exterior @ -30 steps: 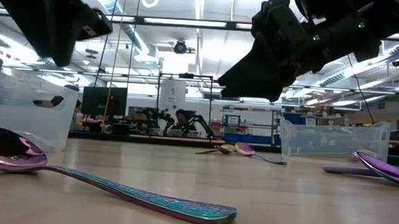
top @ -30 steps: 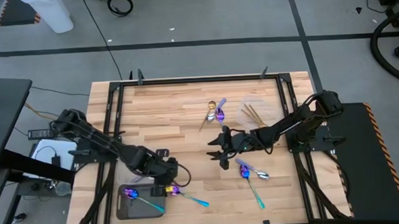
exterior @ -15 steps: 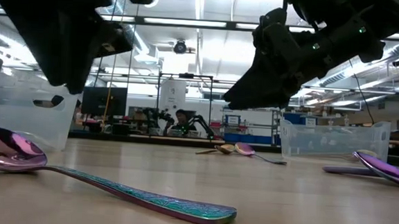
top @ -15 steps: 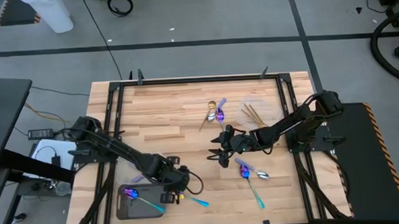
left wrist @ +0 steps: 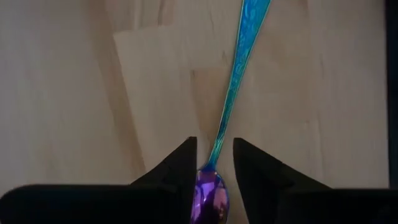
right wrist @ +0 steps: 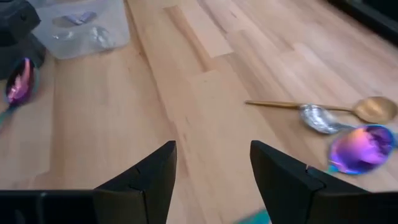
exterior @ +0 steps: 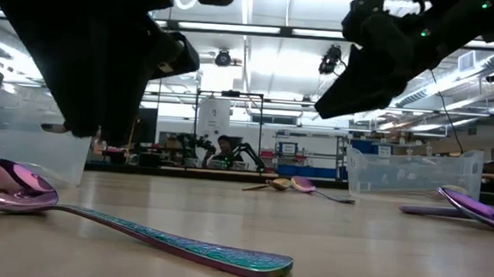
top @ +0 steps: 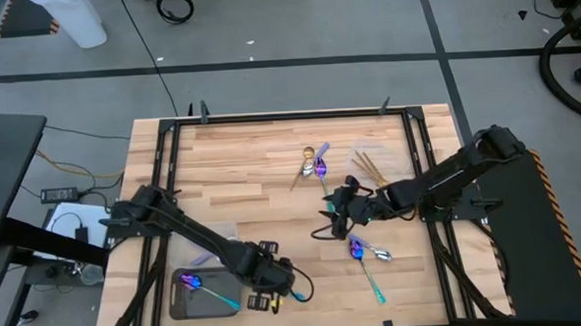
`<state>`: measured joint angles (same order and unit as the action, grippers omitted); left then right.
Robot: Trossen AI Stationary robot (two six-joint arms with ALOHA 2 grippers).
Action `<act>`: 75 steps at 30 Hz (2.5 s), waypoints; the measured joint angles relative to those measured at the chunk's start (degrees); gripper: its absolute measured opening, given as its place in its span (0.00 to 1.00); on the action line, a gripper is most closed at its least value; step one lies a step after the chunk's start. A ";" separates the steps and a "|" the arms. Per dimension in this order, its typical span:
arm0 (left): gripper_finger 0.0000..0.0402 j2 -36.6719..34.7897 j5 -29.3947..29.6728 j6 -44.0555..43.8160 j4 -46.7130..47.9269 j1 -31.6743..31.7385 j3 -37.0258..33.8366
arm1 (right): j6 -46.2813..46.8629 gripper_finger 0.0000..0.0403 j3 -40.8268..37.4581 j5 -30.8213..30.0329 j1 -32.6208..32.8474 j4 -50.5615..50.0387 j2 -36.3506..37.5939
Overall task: Sort silverware by color (type)
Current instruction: Put the blue spoon into the black bin
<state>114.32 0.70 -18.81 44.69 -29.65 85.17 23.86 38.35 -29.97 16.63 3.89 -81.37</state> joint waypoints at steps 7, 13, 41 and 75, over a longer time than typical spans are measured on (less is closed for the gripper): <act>0.44 3.57 2.38 0.21 -0.74 -1.30 1.60 | 0.00 0.53 0.02 -3.16 3.33 -1.54 -0.66; 0.45 5.91 3.40 2.01 -0.07 -2.56 1.57 | 0.00 0.53 -0.02 -3.24 4.49 -2.12 -2.00; 0.04 7.29 5.31 10.10 0.17 -3.04 0.17 | -1.21 0.53 0.00 -1.86 7.25 -2.65 -2.00; 0.04 4.39 11.74 7.39 27.35 -1.86 21.68 | 0.17 0.53 0.00 -1.89 7.29 -4.49 -2.00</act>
<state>118.72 12.45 -11.42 72.04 -31.51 106.84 24.03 38.35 -31.86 23.92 -0.60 -83.37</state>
